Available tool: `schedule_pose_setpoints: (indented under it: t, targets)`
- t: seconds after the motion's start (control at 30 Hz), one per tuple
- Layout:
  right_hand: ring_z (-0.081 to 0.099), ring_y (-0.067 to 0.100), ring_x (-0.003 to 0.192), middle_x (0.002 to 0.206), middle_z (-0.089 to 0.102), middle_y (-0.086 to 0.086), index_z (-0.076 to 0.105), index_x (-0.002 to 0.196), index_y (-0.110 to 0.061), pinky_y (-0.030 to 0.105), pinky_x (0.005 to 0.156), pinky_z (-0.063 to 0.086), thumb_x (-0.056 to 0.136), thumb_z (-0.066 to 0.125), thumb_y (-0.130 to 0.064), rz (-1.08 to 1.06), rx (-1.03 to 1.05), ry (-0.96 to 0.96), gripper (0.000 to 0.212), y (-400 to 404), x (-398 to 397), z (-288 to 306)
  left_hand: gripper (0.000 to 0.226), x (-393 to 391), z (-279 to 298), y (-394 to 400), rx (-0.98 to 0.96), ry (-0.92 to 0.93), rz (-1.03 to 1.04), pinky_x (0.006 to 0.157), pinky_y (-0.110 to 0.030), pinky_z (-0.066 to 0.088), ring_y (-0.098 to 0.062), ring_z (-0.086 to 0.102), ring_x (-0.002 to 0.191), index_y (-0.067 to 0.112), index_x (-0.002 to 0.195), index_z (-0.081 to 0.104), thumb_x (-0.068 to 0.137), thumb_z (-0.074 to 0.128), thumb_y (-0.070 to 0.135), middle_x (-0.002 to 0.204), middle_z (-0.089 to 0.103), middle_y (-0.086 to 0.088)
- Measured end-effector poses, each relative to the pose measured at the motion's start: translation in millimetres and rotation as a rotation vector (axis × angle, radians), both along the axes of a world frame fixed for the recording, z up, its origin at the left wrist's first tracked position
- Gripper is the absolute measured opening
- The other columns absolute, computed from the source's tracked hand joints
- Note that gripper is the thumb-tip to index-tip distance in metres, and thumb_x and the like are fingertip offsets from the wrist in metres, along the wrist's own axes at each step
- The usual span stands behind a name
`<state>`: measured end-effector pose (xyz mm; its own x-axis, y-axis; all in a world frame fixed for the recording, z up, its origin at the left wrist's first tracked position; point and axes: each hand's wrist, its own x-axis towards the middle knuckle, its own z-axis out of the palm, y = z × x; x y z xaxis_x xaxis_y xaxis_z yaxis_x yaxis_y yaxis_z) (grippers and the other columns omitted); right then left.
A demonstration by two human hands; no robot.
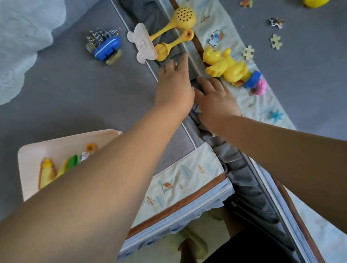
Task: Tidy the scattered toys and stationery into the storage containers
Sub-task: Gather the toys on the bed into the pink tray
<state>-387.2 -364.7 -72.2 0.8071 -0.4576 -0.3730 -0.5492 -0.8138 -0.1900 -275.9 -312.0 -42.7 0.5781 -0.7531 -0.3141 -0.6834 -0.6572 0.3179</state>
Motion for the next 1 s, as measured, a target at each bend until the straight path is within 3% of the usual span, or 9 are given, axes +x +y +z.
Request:
schedule_pose_setpoints:
  t: [0.17, 0.3, 0.4, 0.53, 0.67, 0.8, 1.0]
  targets:
    - [0.034, 0.035, 0.124, 0.14, 0.034, 0.013, 0.036, 0.144, -0.011, 0.041, 0.105, 0.032, 0.078, 0.059, -0.016, 0.022, -0.041, 0.009, 0.07, -5.8, -2.8, 1.6, 0.072, 3.0, -2.8, -47.8, -0.038, -0.068, -0.219, 0.108, -0.041, 0.035, -0.034, 0.024, 0.139, 0.028, 0.151, 0.024, 0.088, 0.049, 0.003, 0.155, 0.024, -0.009]
    - [0.035, 0.035, 0.121, 0.135, 0.034, 0.013, 0.032, 0.141, -0.019, 0.04, 0.097, 0.037, 0.074, 0.069, -0.026, -0.011, -0.021, 0.057, 0.077, -9.8, -22.0, 1.1, 0.073, -0.7, -9.3, -74.6, 0.031, -0.043, -0.415, 0.111, -0.037, 0.031, -0.03, 0.017, 0.143, 0.031, 0.15, 0.028, 0.087, 0.054, 0.004, 0.159, 0.017, -0.006]
    - [0.037, 0.036, 0.118, 0.133, 0.035, 0.012, 0.034, 0.139, -0.022, 0.041, 0.097, 0.038, 0.073, 0.073, -0.031, -0.093, -0.009, 0.045, 0.078, -16.3, -43.7, 0.1, 0.072, -4.0, -14.3, -81.9, 0.106, -0.043, -0.507, 0.109, -0.042, 0.035, -0.032, 0.022, 0.14, 0.03, 0.148, 0.031, 0.085, 0.059, 0.007, 0.155, 0.026, -0.007]
    - [0.034, 0.035, 0.122, 0.133, 0.034, 0.01, 0.034, 0.138, -0.023, 0.04, 0.101, 0.037, 0.075, 0.072, -0.037, -0.177, 0.012, 0.044, 0.074, -25.1, -66.0, 2.5, 0.055, -1.6, -14.0, -71.6, 0.151, -0.074, -0.385, 0.092, -0.047, 0.044, -0.036, 0.037, 0.125, 0.022, 0.137, 0.042, 0.086, 0.062, 0.015, 0.135, 0.042, -0.013]
    - [0.029, 0.032, 0.13, 0.136, 0.033, 0.009, 0.03, 0.143, -0.021, 0.04, 0.108, 0.035, 0.074, 0.075, -0.039, -0.246, 0.061, 0.026, 0.084, -26.0, -70.9, 4.6, 0.053, 12.6, -12.6, -35.3, 0.147, -0.034, -0.177, 0.091, -0.048, 0.043, -0.038, 0.039, 0.124, 0.013, 0.132, 0.042, 0.085, 0.065, 0.022, 0.133, 0.042, -0.018]
    - [0.028, 0.031, 0.132, 0.138, 0.033, 0.009, 0.031, 0.143, -0.017, 0.041, 0.105, 0.037, 0.073, 0.077, -0.04, -0.337, 0.077, -0.003, 0.087, -11.0, -59.6, 15.4, 0.052, 35.1, 6.3, 14.6, 0.111, -0.019, -0.105, 0.086, -0.046, 0.044, -0.039, 0.04, 0.121, 0.014, 0.131, 0.043, 0.085, 0.064, 0.024, 0.132, 0.044, -0.017]
    - [0.033, 0.032, 0.125, 0.135, 0.035, 0.011, 0.034, 0.139, -0.016, 0.04, 0.101, 0.038, 0.073, 0.075, -0.04, -0.313, 0.061, -0.044, 0.081, 41.5, -25.1, 46.7, 0.044, 61.5, 50.6, 94.4, 0.048, -0.003, 0.011, 0.071, -0.033, 0.032, -0.037, 0.055, 0.104, 0.015, 0.123, 0.049, 0.083, 0.064, 0.027, 0.118, 0.055, -0.015]
